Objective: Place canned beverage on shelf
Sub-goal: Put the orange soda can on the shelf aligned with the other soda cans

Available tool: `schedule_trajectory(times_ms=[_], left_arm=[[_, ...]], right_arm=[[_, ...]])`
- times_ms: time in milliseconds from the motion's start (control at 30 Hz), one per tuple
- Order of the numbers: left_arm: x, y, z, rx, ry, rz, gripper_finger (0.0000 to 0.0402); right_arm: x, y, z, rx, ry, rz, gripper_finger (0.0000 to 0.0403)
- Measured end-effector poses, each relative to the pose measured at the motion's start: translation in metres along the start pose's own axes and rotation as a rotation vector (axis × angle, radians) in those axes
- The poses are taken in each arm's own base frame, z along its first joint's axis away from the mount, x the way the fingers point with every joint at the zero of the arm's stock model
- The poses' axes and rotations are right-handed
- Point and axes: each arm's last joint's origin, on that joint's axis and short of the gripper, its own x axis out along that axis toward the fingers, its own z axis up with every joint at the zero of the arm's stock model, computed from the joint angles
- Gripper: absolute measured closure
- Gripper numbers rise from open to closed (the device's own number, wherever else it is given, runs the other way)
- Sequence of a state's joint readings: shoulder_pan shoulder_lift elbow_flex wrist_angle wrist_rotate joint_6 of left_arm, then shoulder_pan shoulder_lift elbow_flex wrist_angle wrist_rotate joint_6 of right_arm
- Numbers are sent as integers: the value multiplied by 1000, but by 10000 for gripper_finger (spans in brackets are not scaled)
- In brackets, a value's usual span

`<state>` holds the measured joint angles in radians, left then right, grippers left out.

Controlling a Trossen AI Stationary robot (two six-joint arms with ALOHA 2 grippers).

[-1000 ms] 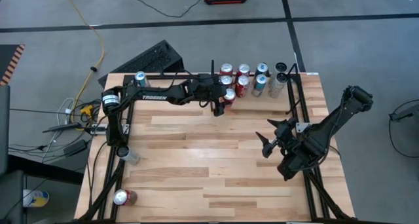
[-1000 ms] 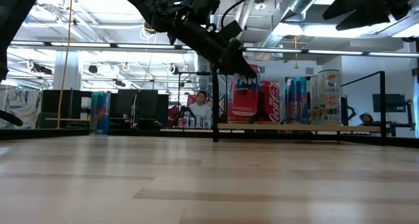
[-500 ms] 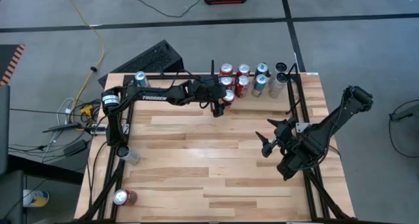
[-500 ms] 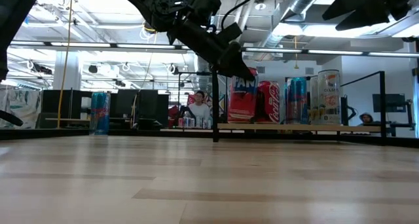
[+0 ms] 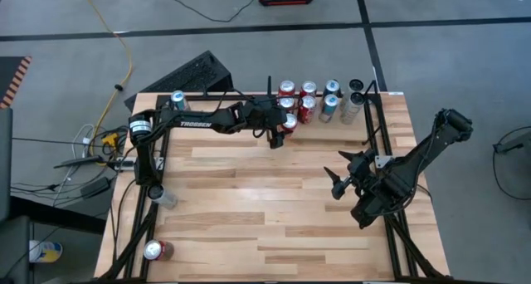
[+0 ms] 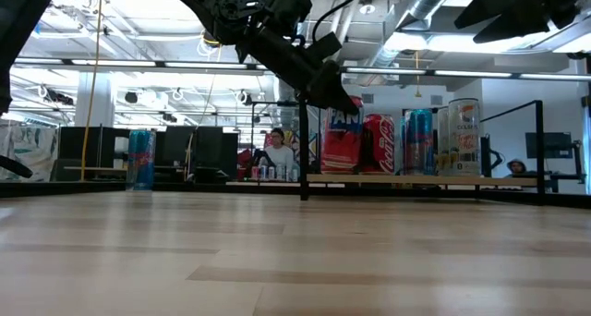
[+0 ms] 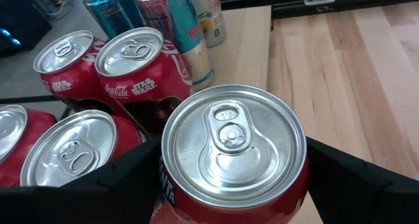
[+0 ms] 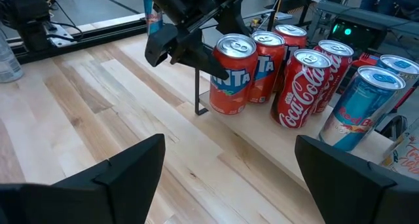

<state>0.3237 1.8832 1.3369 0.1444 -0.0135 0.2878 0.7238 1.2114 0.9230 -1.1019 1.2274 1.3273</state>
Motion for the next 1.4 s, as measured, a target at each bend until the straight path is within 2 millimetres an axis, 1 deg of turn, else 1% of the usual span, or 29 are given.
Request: schedule_trajectory(times_ms=[967,1400], left_arm=[[0,0,0,-3,5,1,92],[0,1,-1,10,25,27,92]], right_arm=[[0,1,0,7,0,3,35],[0,1,0,5,0,2,35]])
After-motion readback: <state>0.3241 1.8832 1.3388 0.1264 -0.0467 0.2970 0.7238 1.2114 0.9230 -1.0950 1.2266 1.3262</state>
